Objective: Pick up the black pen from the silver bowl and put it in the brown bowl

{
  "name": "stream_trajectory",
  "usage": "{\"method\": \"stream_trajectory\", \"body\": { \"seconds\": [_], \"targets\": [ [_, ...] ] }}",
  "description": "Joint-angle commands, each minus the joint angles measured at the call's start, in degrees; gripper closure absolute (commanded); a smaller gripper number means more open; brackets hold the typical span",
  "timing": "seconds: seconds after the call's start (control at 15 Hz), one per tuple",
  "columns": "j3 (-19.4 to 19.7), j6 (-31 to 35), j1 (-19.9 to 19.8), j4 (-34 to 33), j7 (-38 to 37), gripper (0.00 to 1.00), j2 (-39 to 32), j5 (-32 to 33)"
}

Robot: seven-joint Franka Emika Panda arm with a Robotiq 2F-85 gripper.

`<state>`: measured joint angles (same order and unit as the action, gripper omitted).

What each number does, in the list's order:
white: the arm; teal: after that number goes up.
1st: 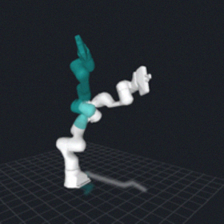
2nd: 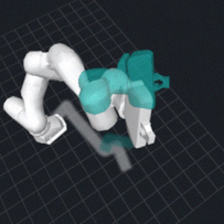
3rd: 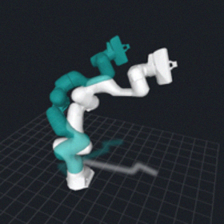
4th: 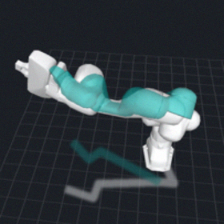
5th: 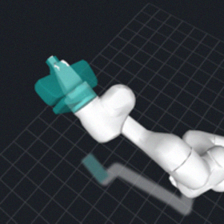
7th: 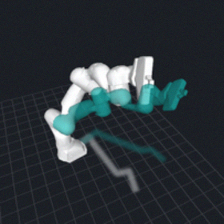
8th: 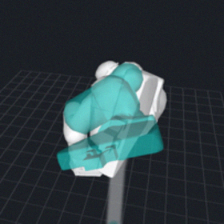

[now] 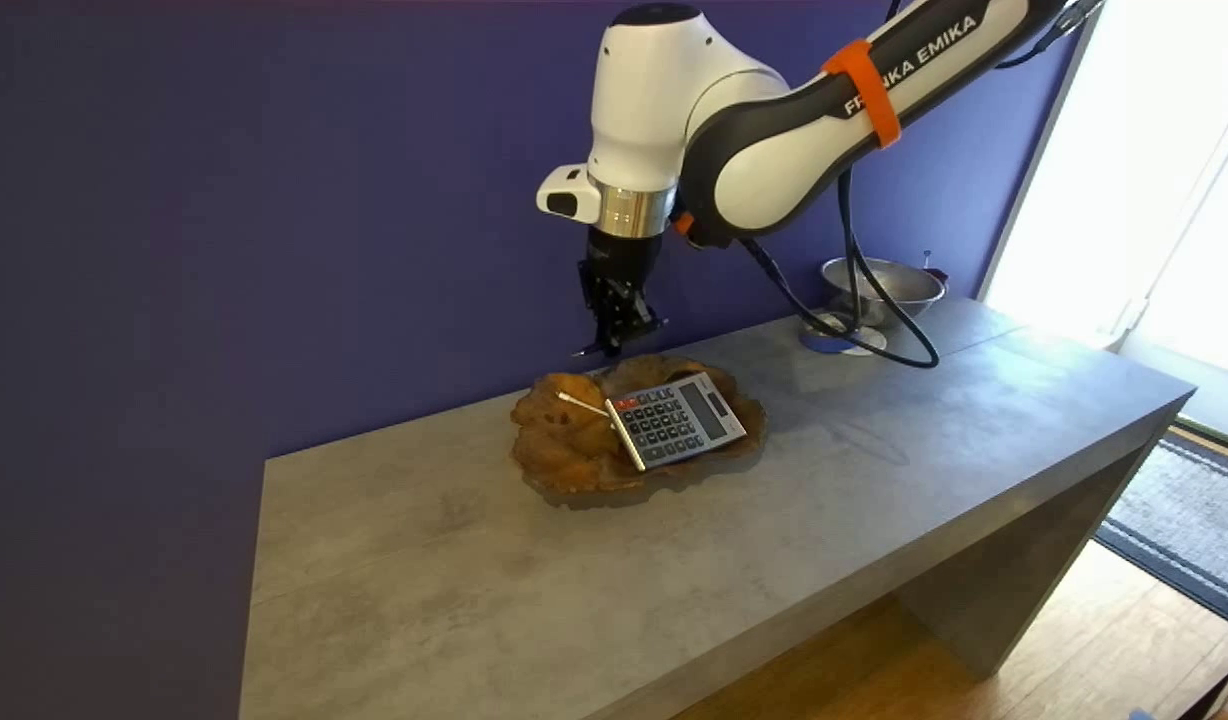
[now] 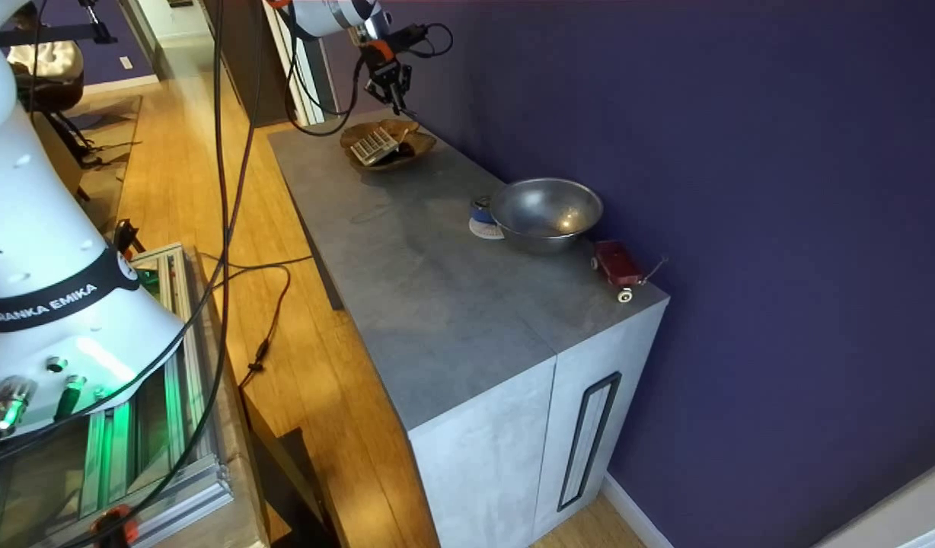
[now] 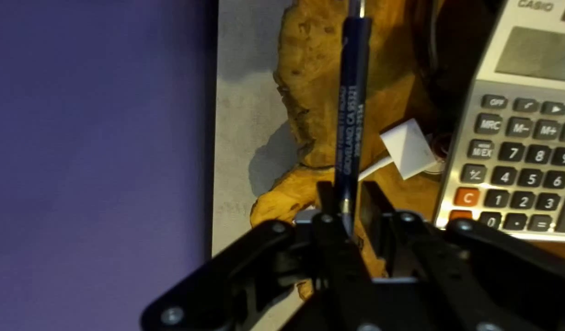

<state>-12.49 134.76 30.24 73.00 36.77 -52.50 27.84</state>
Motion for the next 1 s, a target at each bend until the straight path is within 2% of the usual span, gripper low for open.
{"method": "stream_trajectory", "body": {
  "seconds": [0.0,0.2,0.33,0.4,0.47,0.73,0.87,0.93],
  "targets": [
    [0.4,0.4,1.0,-4.3,0.6,0.48,-3.5,0.2],
    [-0.4,2.8,0.3,-1.3,-1.6,0.27,-0.7,-0.3],
    [-2.2,5.8,-1.4,3.6,-3.1,0.13,3.6,-2.0],
    [-4.8,8.6,-3.3,8.0,-1.8,0.05,6.8,-3.5],
    [-8.2,11.2,-5.5,10.9,1.1,0.01,8.8,-5.2],
    [-19.6,19.5,-12.6,20.5,8.8,0.0,13.8,-7.9],
    [-24.6,27.3,-15.5,26.2,10.0,0.0,15.4,-8.0],
    [-18.8,21.4,-10.3,17.5,9.0,0.0,12.0,-8.9]
  ]
}}
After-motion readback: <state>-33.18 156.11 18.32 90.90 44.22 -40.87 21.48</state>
